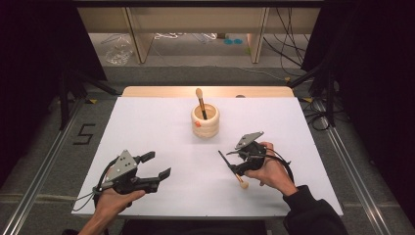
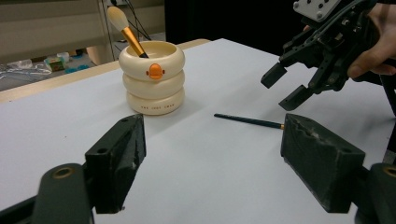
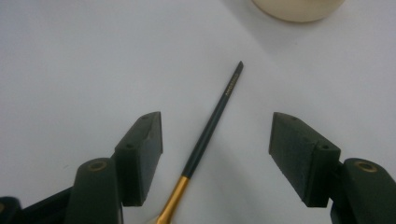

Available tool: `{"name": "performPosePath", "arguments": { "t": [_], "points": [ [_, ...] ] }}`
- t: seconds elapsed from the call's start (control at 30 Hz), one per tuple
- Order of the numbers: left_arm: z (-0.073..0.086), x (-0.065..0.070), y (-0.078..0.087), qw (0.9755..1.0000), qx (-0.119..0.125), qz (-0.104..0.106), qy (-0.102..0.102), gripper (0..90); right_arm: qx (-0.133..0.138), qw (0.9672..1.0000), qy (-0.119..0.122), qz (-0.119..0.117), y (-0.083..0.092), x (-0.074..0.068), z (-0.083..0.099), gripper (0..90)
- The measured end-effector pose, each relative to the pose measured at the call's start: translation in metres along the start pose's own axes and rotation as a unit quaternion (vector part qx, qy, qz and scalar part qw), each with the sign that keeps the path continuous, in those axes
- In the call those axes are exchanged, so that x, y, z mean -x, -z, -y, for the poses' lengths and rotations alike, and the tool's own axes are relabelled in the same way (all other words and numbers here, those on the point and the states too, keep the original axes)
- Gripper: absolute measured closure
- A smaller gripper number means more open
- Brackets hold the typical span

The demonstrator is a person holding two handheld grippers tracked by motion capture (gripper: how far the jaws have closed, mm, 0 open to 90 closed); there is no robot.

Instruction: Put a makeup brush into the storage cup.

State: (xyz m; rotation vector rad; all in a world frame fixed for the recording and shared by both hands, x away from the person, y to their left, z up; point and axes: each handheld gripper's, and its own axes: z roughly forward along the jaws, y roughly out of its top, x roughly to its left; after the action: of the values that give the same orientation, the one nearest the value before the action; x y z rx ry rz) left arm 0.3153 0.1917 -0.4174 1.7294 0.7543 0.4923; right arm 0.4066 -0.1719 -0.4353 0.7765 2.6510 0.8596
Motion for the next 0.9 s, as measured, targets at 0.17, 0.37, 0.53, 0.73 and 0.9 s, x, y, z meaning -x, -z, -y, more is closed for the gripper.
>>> {"name": "performPosePath", "arguments": {
  "t": [0.17,0.37,0.53,0.73,0.9],
  "points": [
    [-0.001,0.000,-0.001,1.0000,0.000,0.001,0.000,22.1,-0.009,1.0000,0.003,-0.001,-0.003,-0.002,0.001,35.8],
    [-0.001,0.000,-0.002,1.0000,-0.001,0.001,0.001,22.1,-0.013,0.9999,0.000,-0.007,-0.006,-0.003,0.003,34.6],
    [0.000,0.000,-0.002,1.0000,0.002,0.006,0.002,22.0,-0.026,0.9996,-0.004,-0.013,-0.006,-0.003,0.005,34.6],
    [0.000,-0.001,-0.002,1.0000,-0.001,0.002,0.002,22.0,-0.030,0.9994,-0.001,-0.018,-0.008,-0.002,0.007,34.7],
    [-0.001,-0.002,-0.002,1.0000,-0.002,0.003,-0.005,22.0,-0.033,0.9993,-0.001,-0.017,-0.010,-0.003,0.007,35.5]
  ]
}}
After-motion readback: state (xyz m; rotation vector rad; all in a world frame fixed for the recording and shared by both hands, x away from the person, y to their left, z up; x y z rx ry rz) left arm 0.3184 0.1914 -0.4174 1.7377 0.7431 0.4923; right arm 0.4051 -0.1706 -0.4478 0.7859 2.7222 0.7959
